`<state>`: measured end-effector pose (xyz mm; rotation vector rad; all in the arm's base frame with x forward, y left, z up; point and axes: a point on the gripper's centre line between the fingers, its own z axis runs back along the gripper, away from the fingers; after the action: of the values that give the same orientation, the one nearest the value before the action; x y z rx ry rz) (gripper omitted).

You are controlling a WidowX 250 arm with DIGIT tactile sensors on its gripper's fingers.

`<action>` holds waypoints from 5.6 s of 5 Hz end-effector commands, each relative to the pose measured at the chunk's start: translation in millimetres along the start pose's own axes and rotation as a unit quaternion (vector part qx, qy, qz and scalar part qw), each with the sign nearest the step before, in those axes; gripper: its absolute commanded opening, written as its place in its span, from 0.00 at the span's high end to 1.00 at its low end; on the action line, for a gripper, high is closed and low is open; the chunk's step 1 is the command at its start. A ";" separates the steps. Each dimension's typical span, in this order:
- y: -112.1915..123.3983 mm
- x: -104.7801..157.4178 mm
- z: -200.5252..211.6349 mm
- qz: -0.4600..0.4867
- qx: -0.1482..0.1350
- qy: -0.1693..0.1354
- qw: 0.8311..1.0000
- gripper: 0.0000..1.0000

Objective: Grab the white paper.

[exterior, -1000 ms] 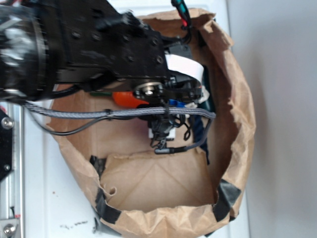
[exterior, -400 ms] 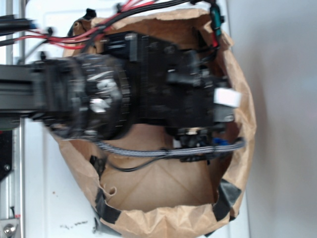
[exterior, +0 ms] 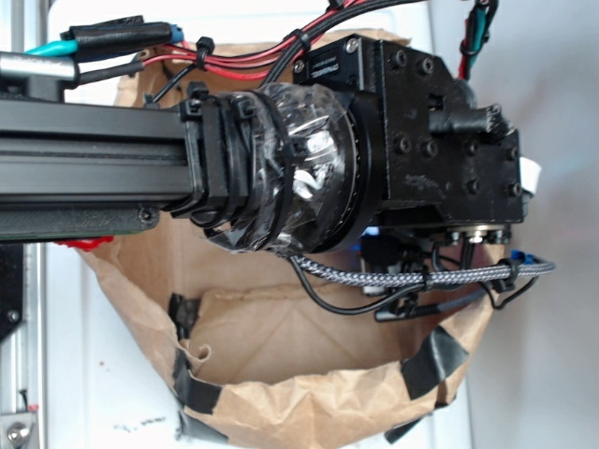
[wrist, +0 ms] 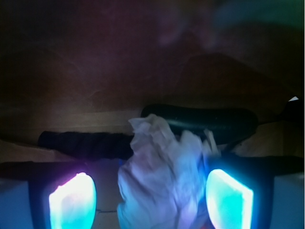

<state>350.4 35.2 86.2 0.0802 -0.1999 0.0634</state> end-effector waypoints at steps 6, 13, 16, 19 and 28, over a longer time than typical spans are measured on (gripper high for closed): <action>14.1 -10.6 29.9 -0.023 0.003 -0.068 0.997 0.00; -13.5 -40.1 4.7 -0.099 0.033 -0.097 0.990 0.00; 0.9 -38.8 45.3 -0.102 -0.031 -0.090 0.990 0.00; -21.6 -38.6 35.5 -0.110 -0.020 -0.118 0.987 0.00; 10.1 -21.7 46.0 -0.026 0.039 -0.054 0.997 1.00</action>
<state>310.0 32.2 94.9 0.1548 -0.2089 -0.0107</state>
